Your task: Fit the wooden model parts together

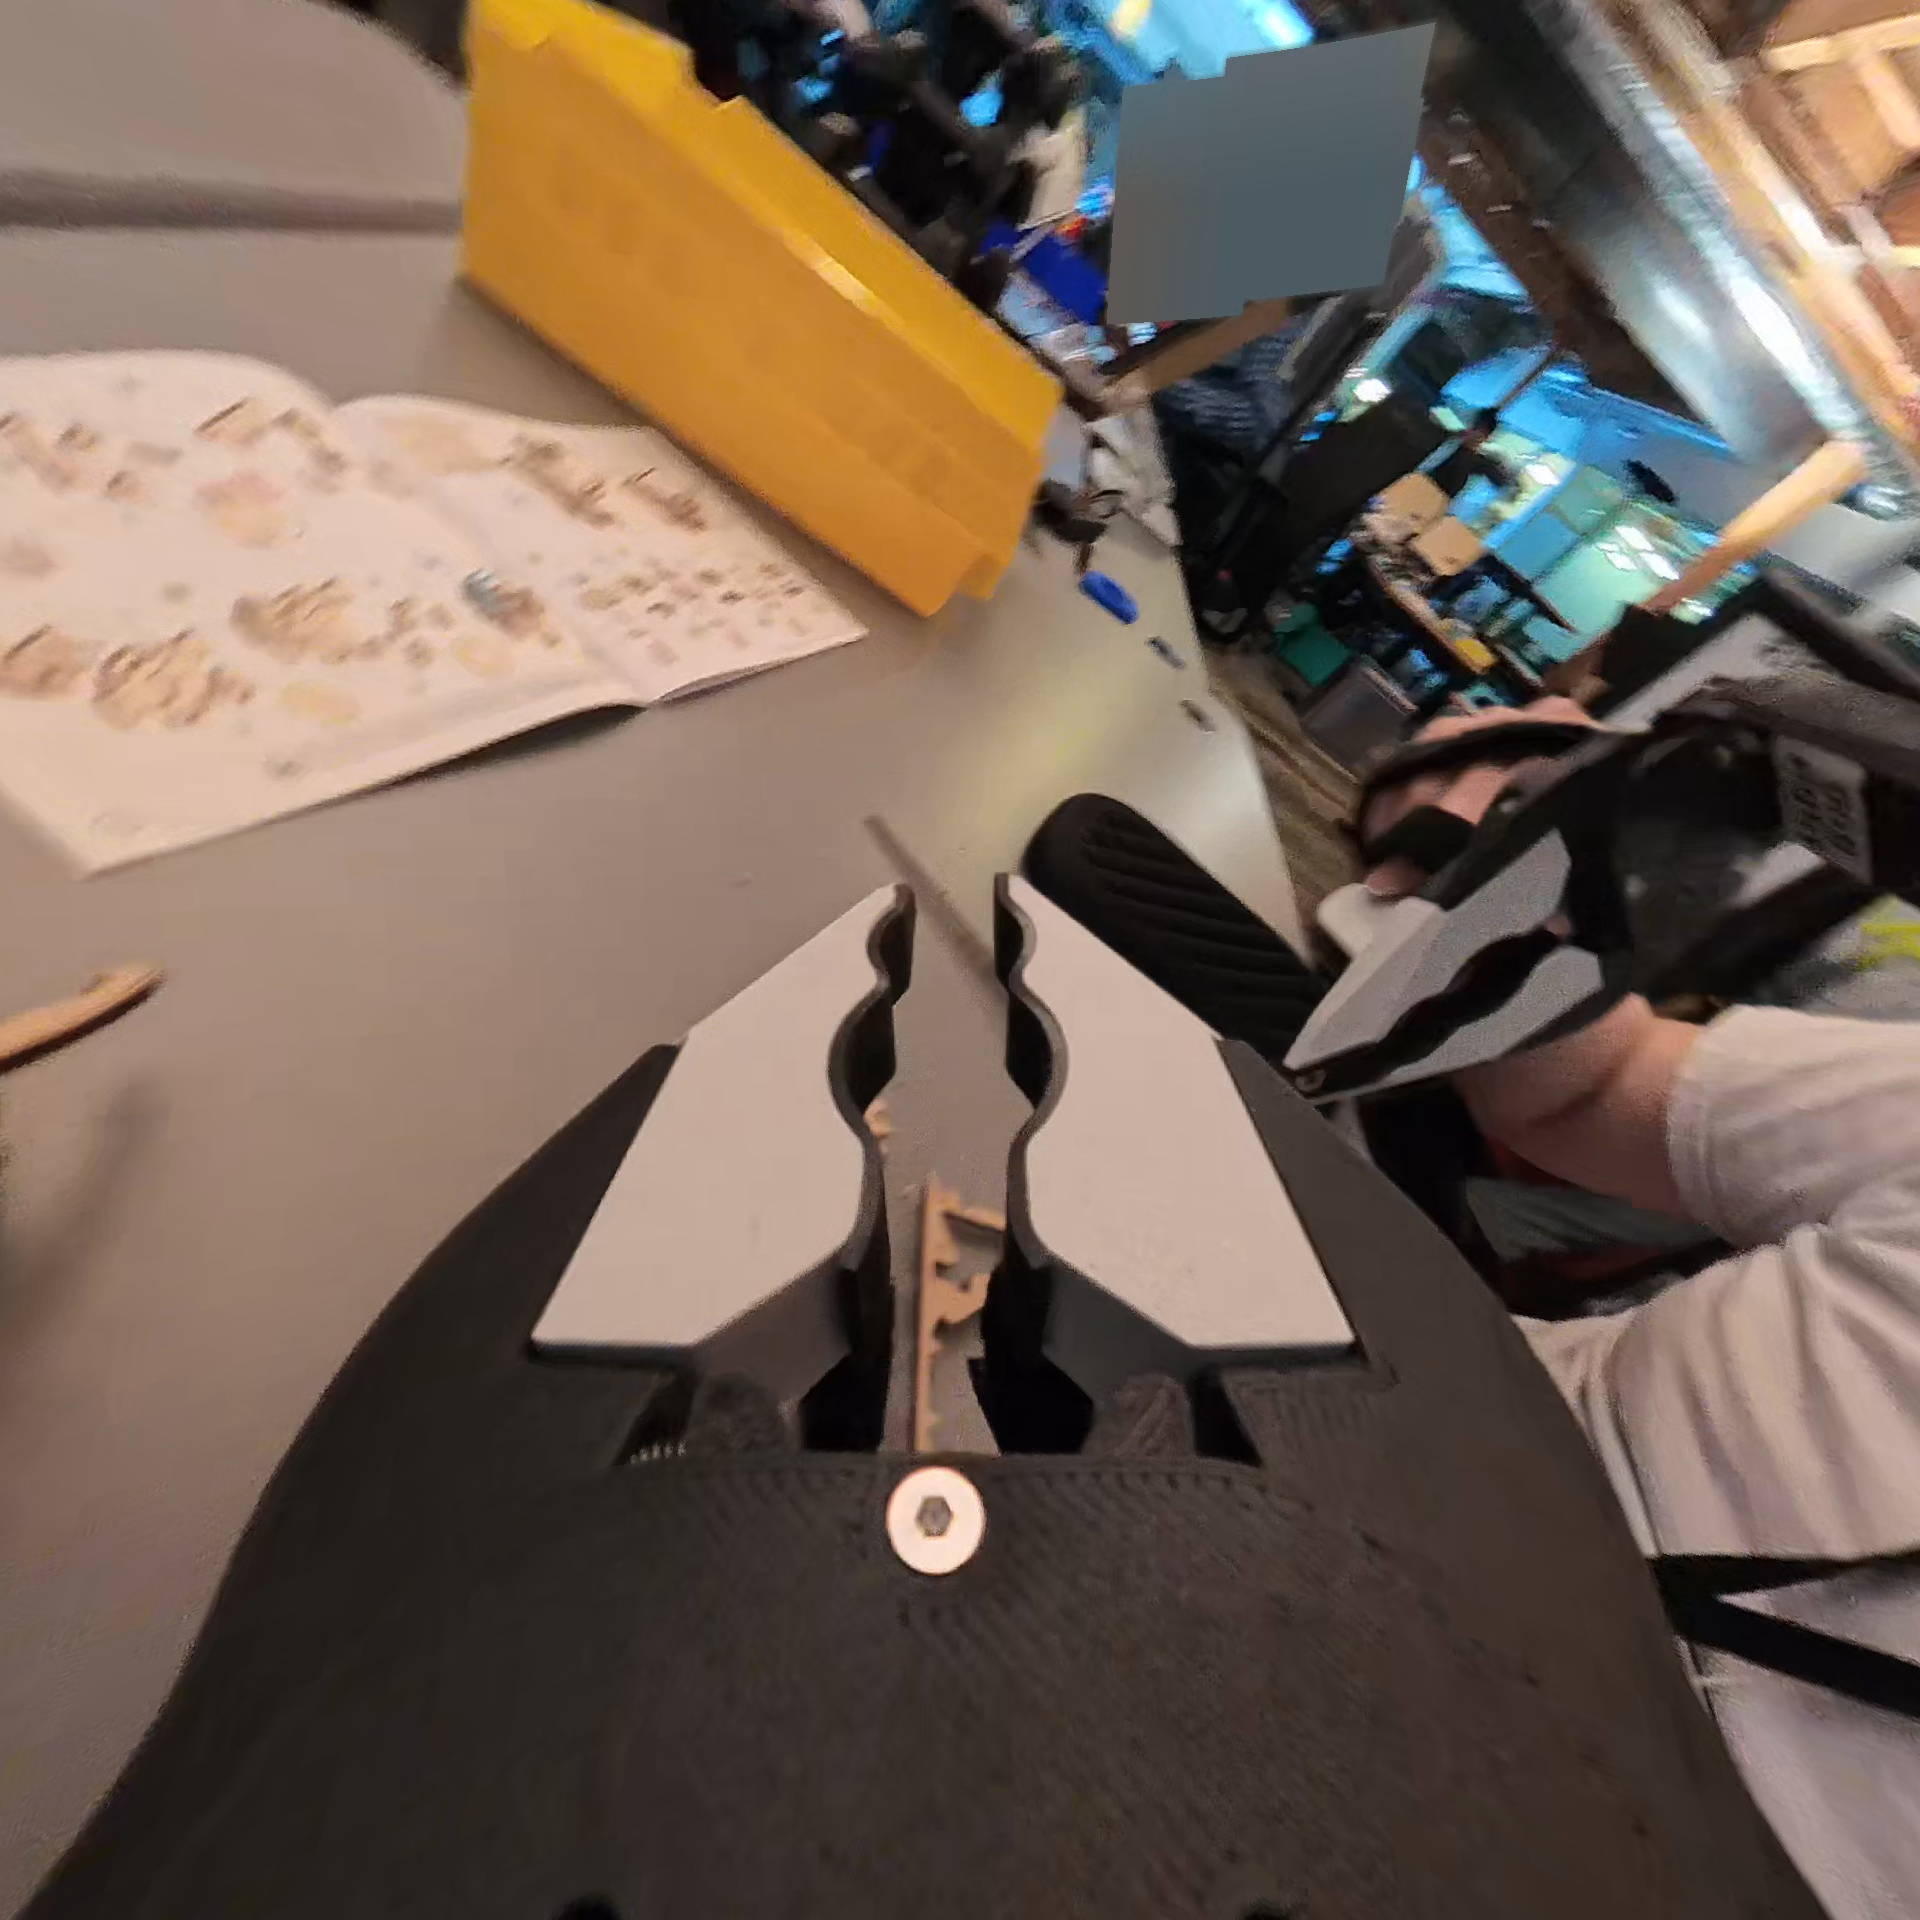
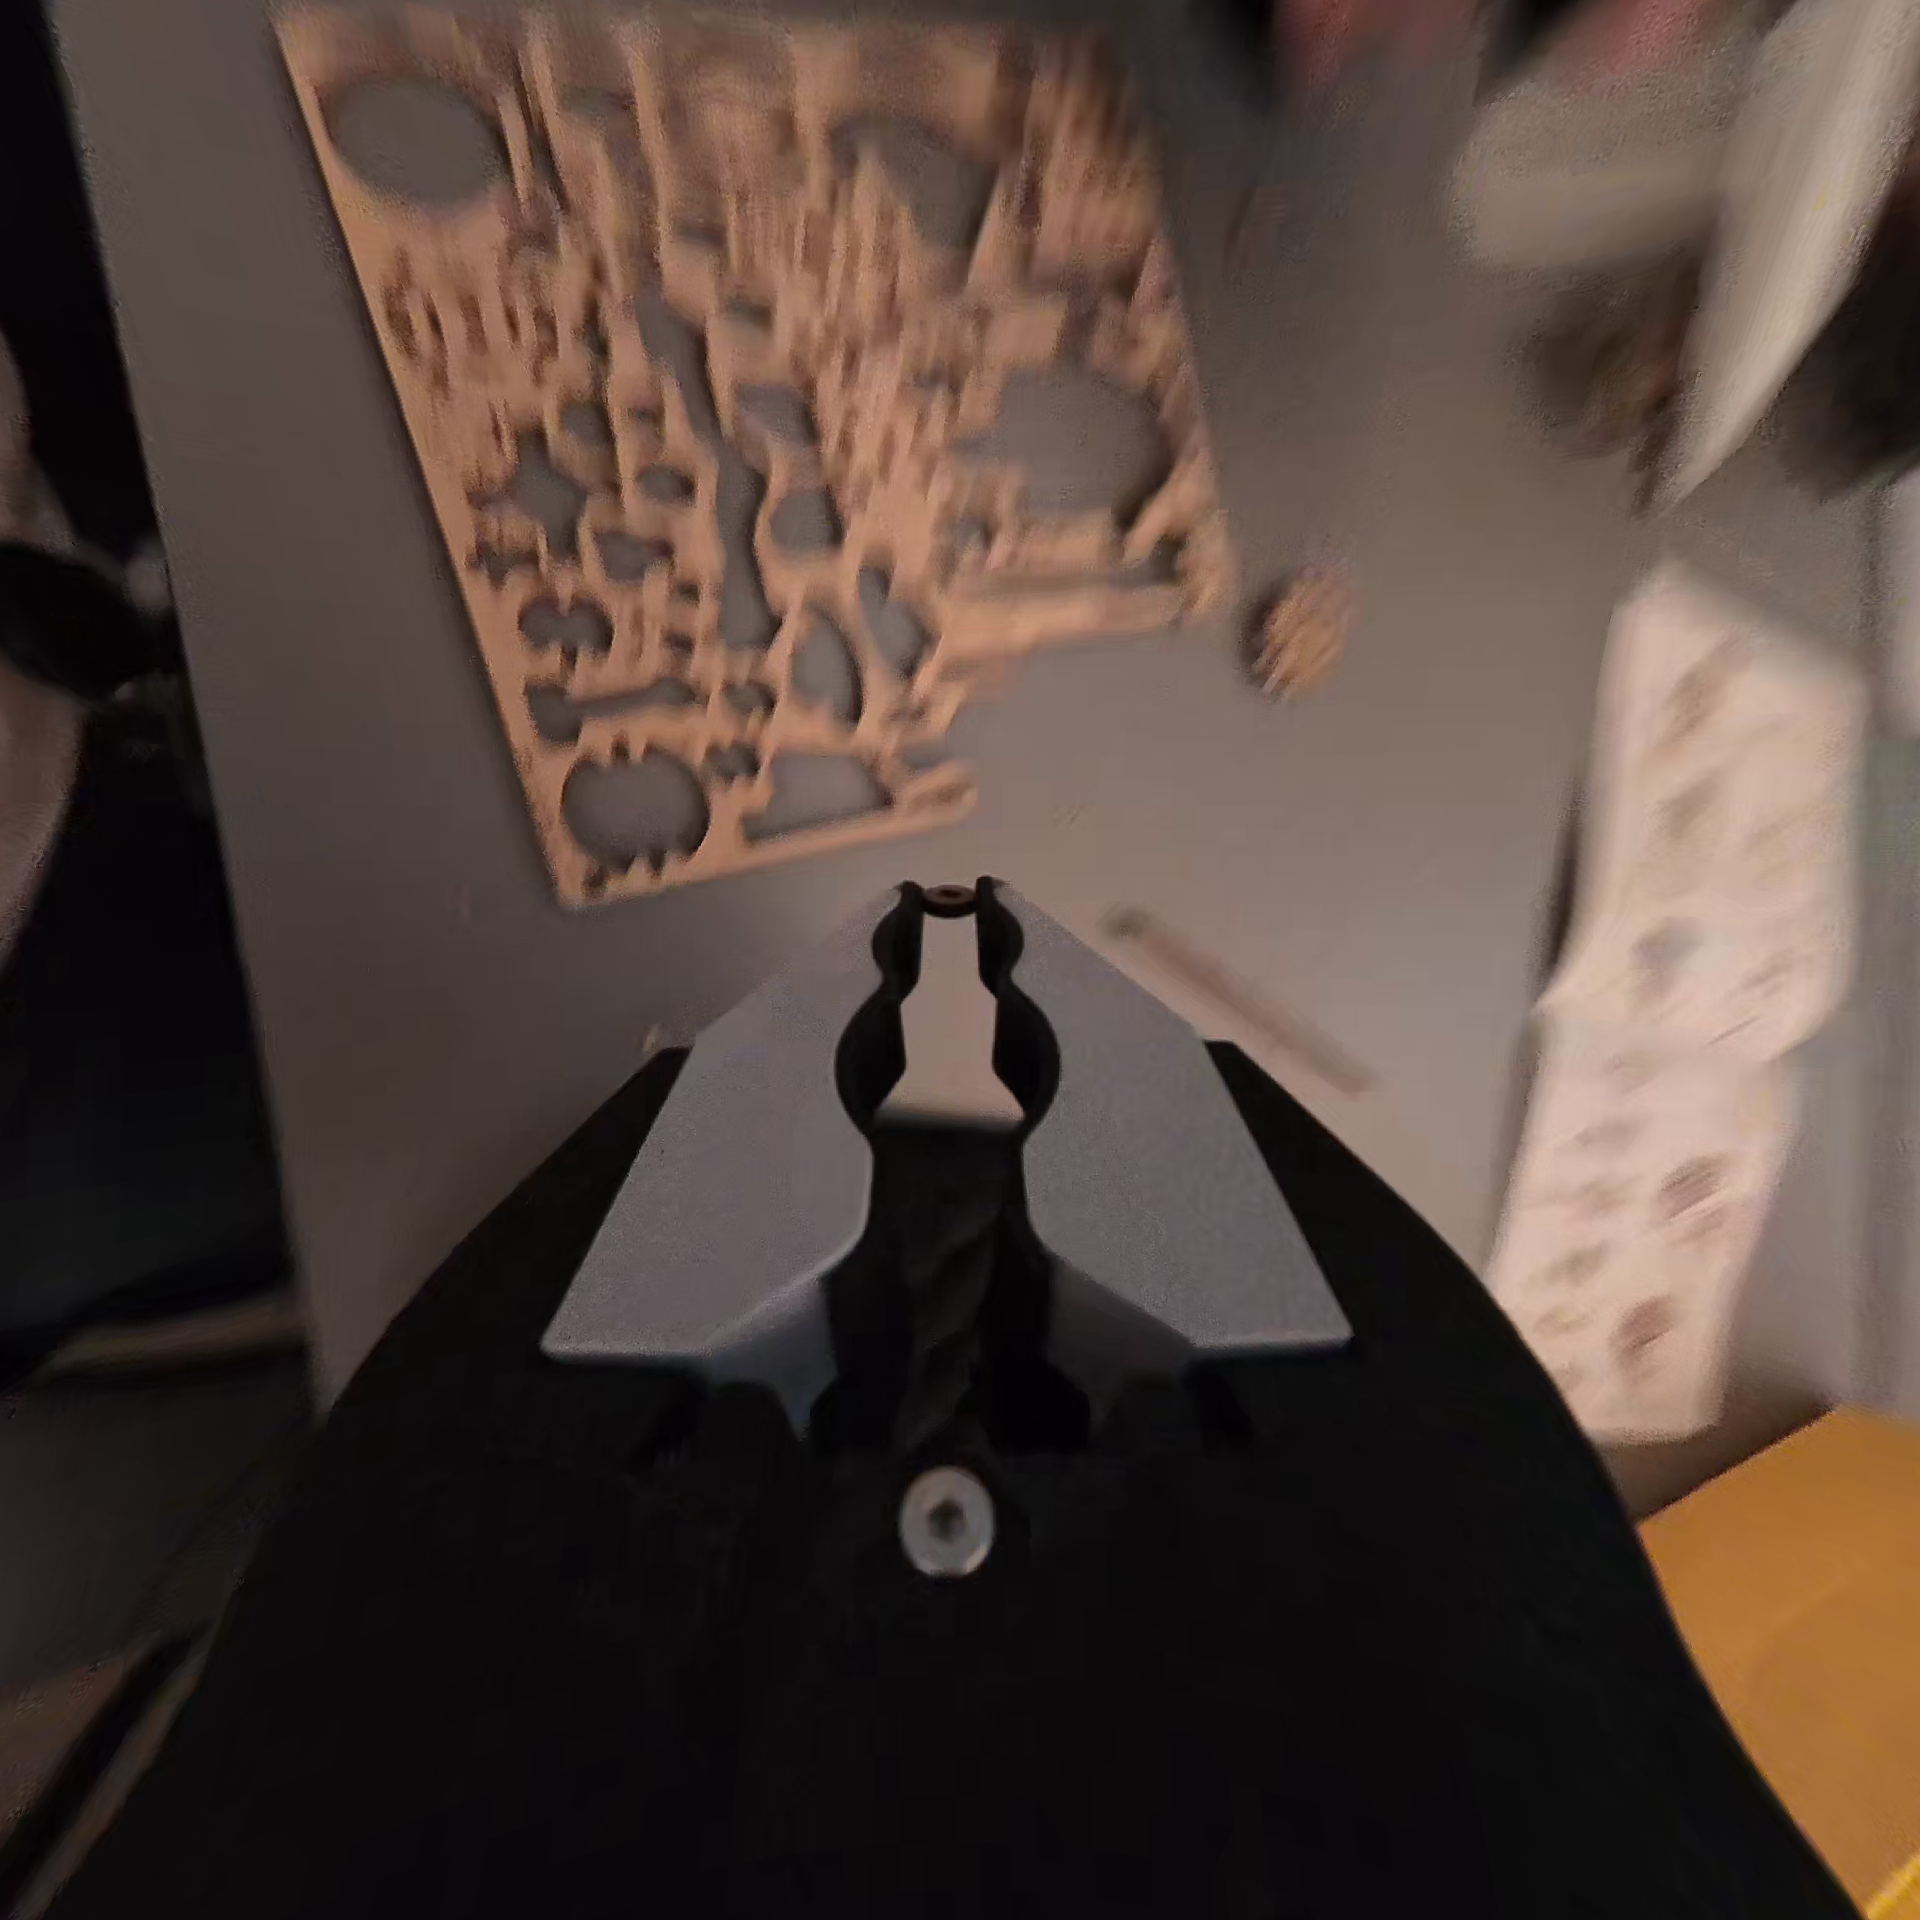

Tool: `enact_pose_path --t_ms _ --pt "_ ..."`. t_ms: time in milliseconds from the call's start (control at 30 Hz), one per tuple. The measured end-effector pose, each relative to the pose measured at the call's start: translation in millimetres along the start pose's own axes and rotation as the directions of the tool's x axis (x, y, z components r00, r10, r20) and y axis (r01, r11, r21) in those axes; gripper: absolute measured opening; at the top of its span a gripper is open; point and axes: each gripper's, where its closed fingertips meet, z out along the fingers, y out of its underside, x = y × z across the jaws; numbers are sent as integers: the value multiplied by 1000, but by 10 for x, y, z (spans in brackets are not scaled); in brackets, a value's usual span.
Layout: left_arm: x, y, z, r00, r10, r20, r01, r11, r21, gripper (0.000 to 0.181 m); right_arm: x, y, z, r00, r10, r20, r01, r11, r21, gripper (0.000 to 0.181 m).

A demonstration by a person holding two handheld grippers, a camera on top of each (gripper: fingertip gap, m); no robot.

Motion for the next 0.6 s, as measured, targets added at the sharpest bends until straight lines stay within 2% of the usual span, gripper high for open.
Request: enact_pose_path --t_ms 33,100,167,233,367,500,600 --pt "150 -40 10 997 28 -70 -26 999 21 13 68 -218 -90 996 -63 -65 72 988 137 9" --pt "506 -138 -9 965 32 -261 -11 997 82 10 196 -521 -270 972 -137 -192 194 926 324 8" --pt "796 -212 -75 902 16 -431 40 992 121 8 351 -639 -358 949 -144 -281 251 884 395 8" --pt "964 -178 -106 849 8 -528 47 995 90 7 465 -710 -380 946 -129 -298 260 850 458 8" --pt "1022 -107 -70 836 13 -549 28 997 67 7 789 -812 -385 940 -74 -334 261 786 561 9" --pt "937 -111 -43 845 -22 -535 62 996 58 10 1077 -876 -350 929 -57 -365 285 742 607 9" --pt "861 -186 -69 841 -59 -538 130 987 94 7 1199 -930 -313 915 -75 -395 328 709 624 8"
